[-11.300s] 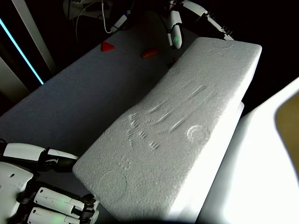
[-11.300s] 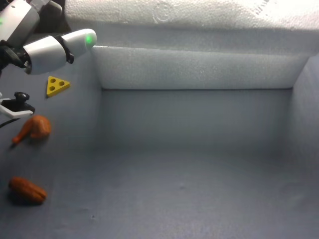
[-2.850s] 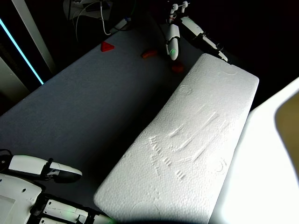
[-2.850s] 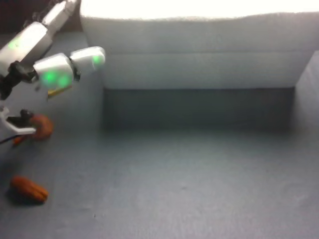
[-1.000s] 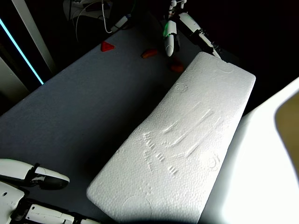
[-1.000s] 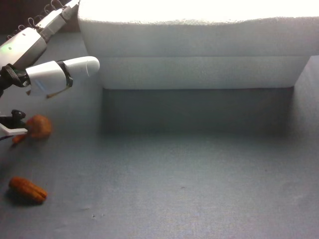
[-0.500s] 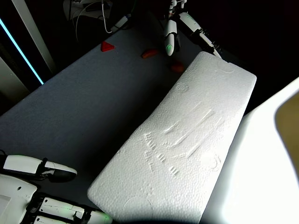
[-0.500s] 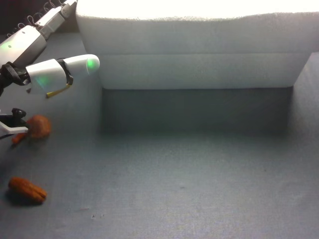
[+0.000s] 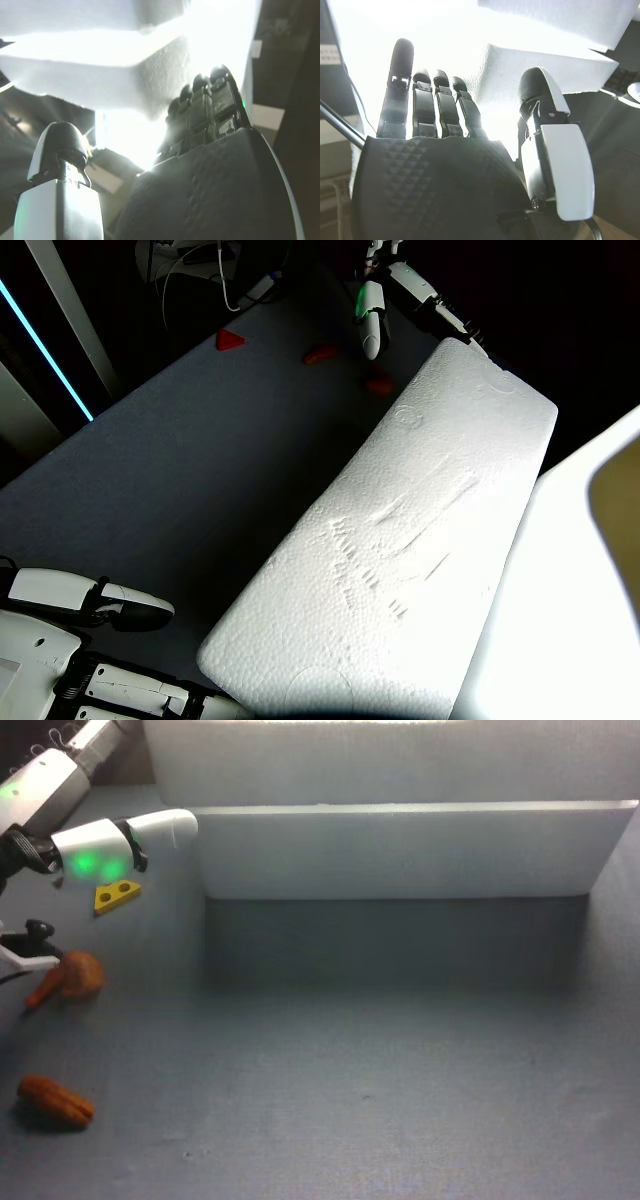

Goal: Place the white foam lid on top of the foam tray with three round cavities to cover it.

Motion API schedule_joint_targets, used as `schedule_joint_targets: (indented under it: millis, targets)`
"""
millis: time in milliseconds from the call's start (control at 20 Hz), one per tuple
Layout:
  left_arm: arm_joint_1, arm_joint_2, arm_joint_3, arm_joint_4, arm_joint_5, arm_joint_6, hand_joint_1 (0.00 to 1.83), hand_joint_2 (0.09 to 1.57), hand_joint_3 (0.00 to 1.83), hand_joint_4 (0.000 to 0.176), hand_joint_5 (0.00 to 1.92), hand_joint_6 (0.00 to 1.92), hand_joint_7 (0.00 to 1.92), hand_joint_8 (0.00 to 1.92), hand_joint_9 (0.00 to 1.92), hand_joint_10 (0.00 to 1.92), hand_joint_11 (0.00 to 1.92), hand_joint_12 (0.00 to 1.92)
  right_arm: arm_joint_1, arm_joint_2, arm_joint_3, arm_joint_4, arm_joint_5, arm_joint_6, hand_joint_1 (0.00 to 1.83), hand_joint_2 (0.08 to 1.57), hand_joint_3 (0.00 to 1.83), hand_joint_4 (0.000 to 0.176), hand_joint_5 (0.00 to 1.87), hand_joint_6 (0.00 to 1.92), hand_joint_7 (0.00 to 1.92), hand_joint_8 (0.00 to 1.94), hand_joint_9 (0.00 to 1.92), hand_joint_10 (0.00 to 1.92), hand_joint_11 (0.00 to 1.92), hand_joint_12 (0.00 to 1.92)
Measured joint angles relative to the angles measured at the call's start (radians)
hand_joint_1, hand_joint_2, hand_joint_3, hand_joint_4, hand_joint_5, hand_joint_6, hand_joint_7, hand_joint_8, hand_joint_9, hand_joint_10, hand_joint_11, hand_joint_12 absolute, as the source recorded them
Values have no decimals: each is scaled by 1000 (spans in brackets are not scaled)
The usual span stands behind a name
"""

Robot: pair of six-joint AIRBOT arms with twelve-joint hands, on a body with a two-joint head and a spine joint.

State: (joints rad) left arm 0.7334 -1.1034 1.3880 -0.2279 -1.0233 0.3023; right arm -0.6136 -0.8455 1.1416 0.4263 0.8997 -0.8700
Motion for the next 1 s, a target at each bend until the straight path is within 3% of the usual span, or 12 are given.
schedule_joint_targets:
  millis: [100,150,250,300,400,500,600,650,800,850,900,1000]
  targets:
    - [-14,-16,18,3,13,-1,479,1145,0,0,0,0,0,0,0,0,0,0,0,0,8,2,4,0,499,1311,3,0,0,0,0,0,13,7,0,1312]
    - [-20,-24,24,6,24,-5,483,1142,0,25,0,0,0,0,0,0,17,8,1,-2,11,6,4,0,455,1313,1,0,0,0,0,0,0,0,0,1358]
    - [-21,-34,30,8,41,-10,469,1144,0,33,0,0,0,0,0,0,33,17,11,-13,24,16,-10,0,452,1312,0,0,0,0,0,0,0,0,0,1360]
    - [-21,-40,38,10,49,-11,417,1141,0,51,0,0,0,0,0,0,41,25,11,-15,27,19,-11,0,448,1308,0,0,0,0,0,0,0,0,0,1364]
    - [-18,-41,38,8,54,-18,410,1150,2,39,0,0,0,0,0,0,18,27,11,-17,27,17,-16,0,455,1297,0,0,0,0,0,0,0,0,0,1316]
    - [8,-38,27,-1,34,-21,399,1145,0,39,0,0,0,0,0,0,0,467,11,-18,21,16,-17,0,433,1307,2,0,0,0,0,0,0,0,0,1301]
    - [16,-35,21,-9,30,-24,401,1139,0,40,0,0,0,0,0,0,0,501,11,-19,20,21,-18,0,434,1310,2,0,0,0,0,0,0,0,0,1265]
    - [18,-35,21,-9,27,-23,405,1130,0,36,0,0,0,0,0,0,0,563,10,-19,20,21,-18,0,393,1303,0,0,0,0,0,0,0,0,0,1127]
    - [21,-35,21,-16,26,-23,418,1151,0,41,0,0,0,0,0,0,0,458,10,-34,30,24,-30,0,398,1293,0,0,0,0,0,0,0,0,0,820]
    - [23,-34,21,-18,25,-22,408,1144,0,58,0,0,0,0,0,0,0,397,10,-38,31,28,-41,0,401,1293,0,0,0,0,0,0,0,0,0,797]
    - [23,-34,23,-18,32,-19,408,1144,0,58,0,0,0,0,0,0,0,397,10,-42,31,28,-47,0,401,1293,0,0,0,0,0,0,0,0,0,797]
    - [18,-35,37,-14,49,-19,421,1139,1,36,0,0,0,0,0,0,0,323,10,-43,37,27,-50,1,414,1296,1,0,0,0,0,0,0,0,0,839]
